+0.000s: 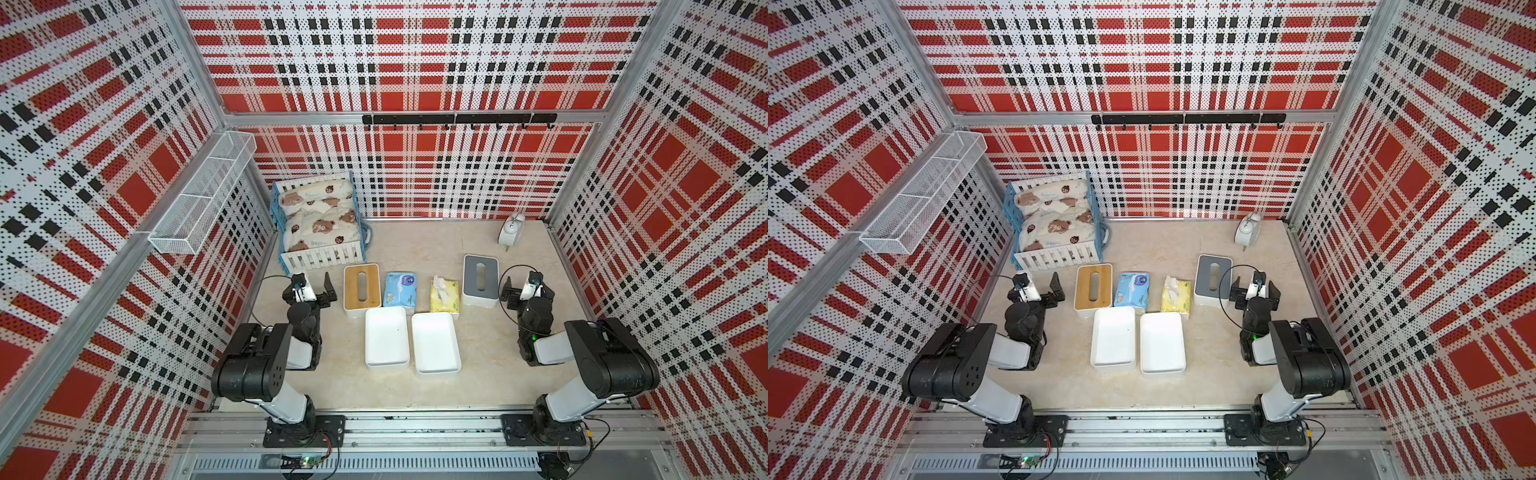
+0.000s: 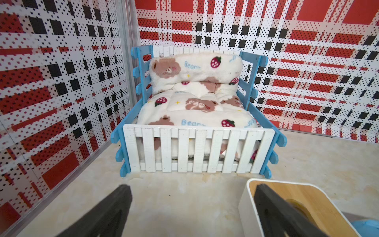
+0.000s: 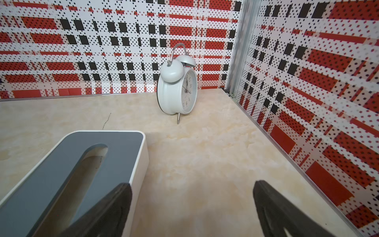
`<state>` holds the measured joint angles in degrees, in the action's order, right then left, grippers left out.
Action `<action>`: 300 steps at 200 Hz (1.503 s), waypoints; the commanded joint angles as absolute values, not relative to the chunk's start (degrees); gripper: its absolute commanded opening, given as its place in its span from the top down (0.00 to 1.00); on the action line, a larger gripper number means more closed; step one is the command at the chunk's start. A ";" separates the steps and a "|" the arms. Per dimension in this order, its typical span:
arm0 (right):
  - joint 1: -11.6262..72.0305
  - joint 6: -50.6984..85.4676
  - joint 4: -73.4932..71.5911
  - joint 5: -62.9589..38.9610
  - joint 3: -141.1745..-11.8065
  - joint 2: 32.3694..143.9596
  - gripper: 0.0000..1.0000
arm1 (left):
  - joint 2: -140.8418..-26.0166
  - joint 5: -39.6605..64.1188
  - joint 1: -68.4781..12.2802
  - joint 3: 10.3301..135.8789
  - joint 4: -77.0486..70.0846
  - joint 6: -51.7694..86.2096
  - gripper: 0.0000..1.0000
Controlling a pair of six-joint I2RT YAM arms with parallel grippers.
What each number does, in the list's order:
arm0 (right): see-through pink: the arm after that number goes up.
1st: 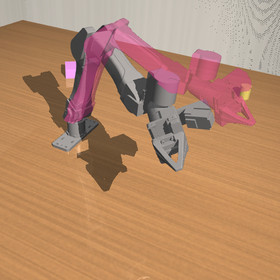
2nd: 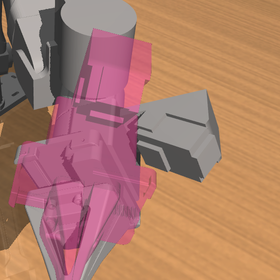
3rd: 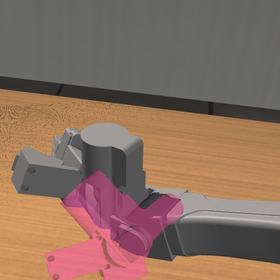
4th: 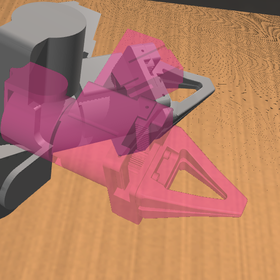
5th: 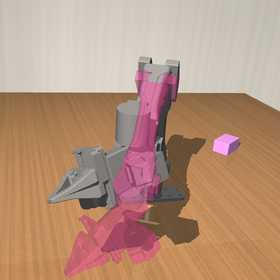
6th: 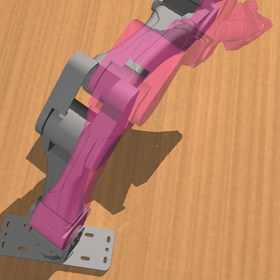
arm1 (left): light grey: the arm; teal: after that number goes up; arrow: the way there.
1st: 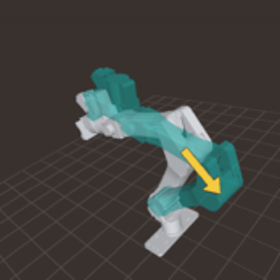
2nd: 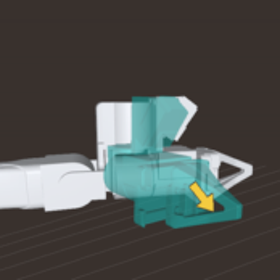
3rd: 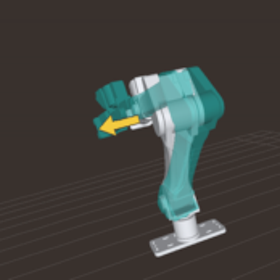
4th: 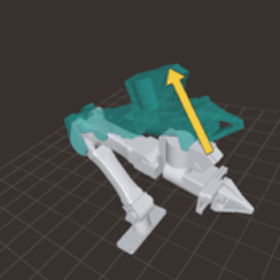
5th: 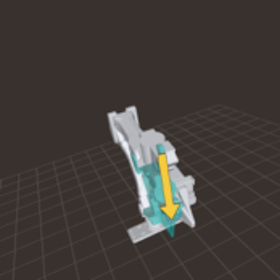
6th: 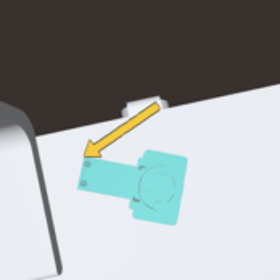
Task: Put the tissue paper into the tissue box
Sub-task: Pick up the paper towel from the center of the board.
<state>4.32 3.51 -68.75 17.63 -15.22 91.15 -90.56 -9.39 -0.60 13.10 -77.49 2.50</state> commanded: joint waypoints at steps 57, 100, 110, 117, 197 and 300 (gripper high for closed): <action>3.90 3.39 -67.96 14.59 -16.00 90.09 0.00 | -89.82 -8.94 -0.14 12.72 -77.43 2.02 0.01; 3.95 2.97 -68.98 14.34 -15.42 89.76 0.00 | -89.99 -8.78 -0.01 12.92 -77.43 2.06 0.01; 3.96 2.96 -69.05 14.45 -14.74 88.10 0.00 | -89.83 -8.75 0.00 12.88 -77.43 1.96 0.01; 4.00 2.94 -67.33 14.77 -14.61 85.99 0.00 | -89.60 -10.33 -0.37 12.68 -77.48 2.25 0.01; 4.40 18.92 -19.65 18.50 -26.05 60.28 0.00 | -67.26 -26.06 -8.98 4.02 -76.21 -0.25 0.01; 4.25 19.66 -10.37 -10.22 -29.42 54.12 0.41 | -45.47 -5.96 -16.72 18.64 -33.93 16.15 0.02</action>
<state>4.36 19.55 -13.50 -1.87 -27.64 52.53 -42.57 -16.51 -13.58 12.82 -46.09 12.69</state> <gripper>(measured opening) 0.591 0.958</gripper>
